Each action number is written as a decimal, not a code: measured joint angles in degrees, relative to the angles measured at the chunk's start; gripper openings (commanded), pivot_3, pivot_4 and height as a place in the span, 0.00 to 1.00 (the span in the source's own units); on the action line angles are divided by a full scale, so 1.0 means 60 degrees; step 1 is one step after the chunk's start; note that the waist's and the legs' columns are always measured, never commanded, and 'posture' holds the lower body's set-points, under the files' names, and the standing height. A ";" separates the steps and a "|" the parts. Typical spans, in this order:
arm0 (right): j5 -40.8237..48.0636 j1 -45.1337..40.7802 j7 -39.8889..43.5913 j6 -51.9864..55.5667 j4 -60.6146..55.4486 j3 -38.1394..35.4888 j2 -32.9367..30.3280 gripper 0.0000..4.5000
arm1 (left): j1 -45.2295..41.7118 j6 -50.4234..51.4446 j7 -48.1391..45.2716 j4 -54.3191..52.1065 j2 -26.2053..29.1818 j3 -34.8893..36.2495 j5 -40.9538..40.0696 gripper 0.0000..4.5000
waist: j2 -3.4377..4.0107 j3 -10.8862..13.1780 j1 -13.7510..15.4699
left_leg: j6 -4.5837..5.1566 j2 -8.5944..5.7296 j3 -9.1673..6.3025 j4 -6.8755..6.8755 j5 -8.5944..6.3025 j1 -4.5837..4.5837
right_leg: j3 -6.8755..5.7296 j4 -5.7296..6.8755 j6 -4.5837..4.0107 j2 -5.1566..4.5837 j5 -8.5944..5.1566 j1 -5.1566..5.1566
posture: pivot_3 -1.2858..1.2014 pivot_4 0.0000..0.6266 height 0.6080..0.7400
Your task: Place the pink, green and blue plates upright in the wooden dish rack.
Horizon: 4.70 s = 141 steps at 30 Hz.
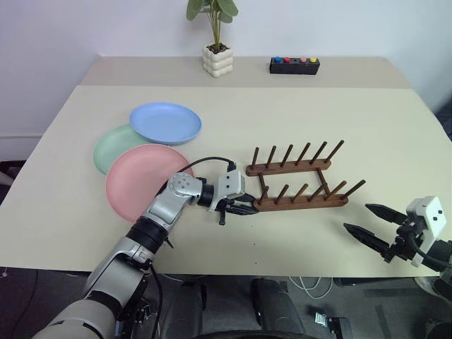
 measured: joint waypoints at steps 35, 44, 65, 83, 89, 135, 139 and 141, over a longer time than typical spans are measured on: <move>-0.0400 -0.0328 -0.0055 -0.0287 0.0198 0.0420 0.0187 0.88 | -0.0397 0.0328 -0.0295 0.0154 0.0067 0.1059 -0.0012 1.00 | 0.0004 -0.0002 -0.0046 | 0.0000 0.0003 -0.0002 -0.0011 0.0000 0.0005 | -0.0001 0.0006 0.0009 0.0001 0.0004 -0.0001 | 0.52 0.24 0.92; -0.0940 -0.0949 -0.0184 -0.0247 0.0592 0.0953 -0.0003 0.00 | 0.1777 0.2601 0.0544 -0.4003 0.0662 0.1331 -0.0621 0.15 | 0.0007 -0.0004 0.0054 | -0.0001 0.0002 -0.0002 0.0011 0.0001 0.0006 | -0.0002 0.0013 0.0001 -0.0002 0.0001 0.0010 | 0.52 0.24 0.92; -0.2948 -0.2504 -0.1322 -0.1544 0.1972 0.2393 0.0182 0.00 | 0.1725 0.3517 0.3228 -0.3486 -0.0760 -0.0213 0.0464 0.15 | 0.0009 -0.0007 -0.0001 | -0.0001 0.0001 -0.0002 0.0009 0.0001 0.0017 | -0.0001 0.0009 0.0003 0.0001 0.0003 0.0017 | 0.52 0.24 0.92; -0.3755 -0.4095 -0.1940 -0.3002 0.3716 0.3221 0.0718 0.00 | 0.1445 0.2673 0.5079 -0.2254 -0.1391 0.0475 0.0986 0.15 | 0.0006 -0.0007 -0.0040 | -0.0001 0.0001 0.0000 -0.0011 0.0000 0.0110 | 0.0000 0.0000 0.0005 0.0001 0.0002 0.0101 | 0.52 0.24 0.92; -0.3749 -0.4059 -0.1897 -0.3152 0.3739 0.3230 0.0734 0.00 | 0.1471 0.2673 0.5007 -0.2295 -0.1345 0.0493 0.0968 0.15 | 0.0006 -0.0007 -0.0041 | -0.0001 0.0001 0.0000 -0.0014 0.0000 0.0112 | 0.0000 0.0000 0.0005 0.0001 0.0000 0.0101 | 0.52 0.24 0.92; -0.1587 -0.4176 0.1439 -0.1671 0.1326 0.3886 0.0077 0.00 | 0.5974 0.8045 0.7576 -0.7646 0.2496 0.8032 -0.3151 0.60 | -0.0066 0.0021 -0.0040 | -0.0004 0.0008 0.0007 -0.0038 -0.0003 0.0120 | -0.0002 -0.0008 -0.0017 -0.0007 -0.0018 0.0092 | 0.52 0.24 0.92; -0.1585 -0.4062 0.1406 -0.1709 0.1326 0.3886 0.0083 0.00 | 0.5967 0.7850 0.7540 -0.7568 0.2442 0.8058 -0.3246 0.14 | -0.0071 0.0021 -0.0042 | -0.0004 0.0008 0.0008 -0.0037 -0.0003 0.0121 | -0.0002 -0.0009 -0.0019 -0.0009 -0.0018 0.0092 | 0.52 0.24 0.92; -0.1583 -0.4061 0.1377 -0.1709 0.1314 0.3886 0.0083 0.00 | 0.5937 0.7688 0.7508 -0.7562 0.2437 0.8099 -0.3354 0.01 | -0.0072 0.0020 -0.0040 | -0.0005 0.0008 0.0008 -0.0036 -0.0003 0.0121 | -0.0002 -0.0009 -0.0019 -0.0009 -0.0018 0.0093 | 0.52 0.24 0.92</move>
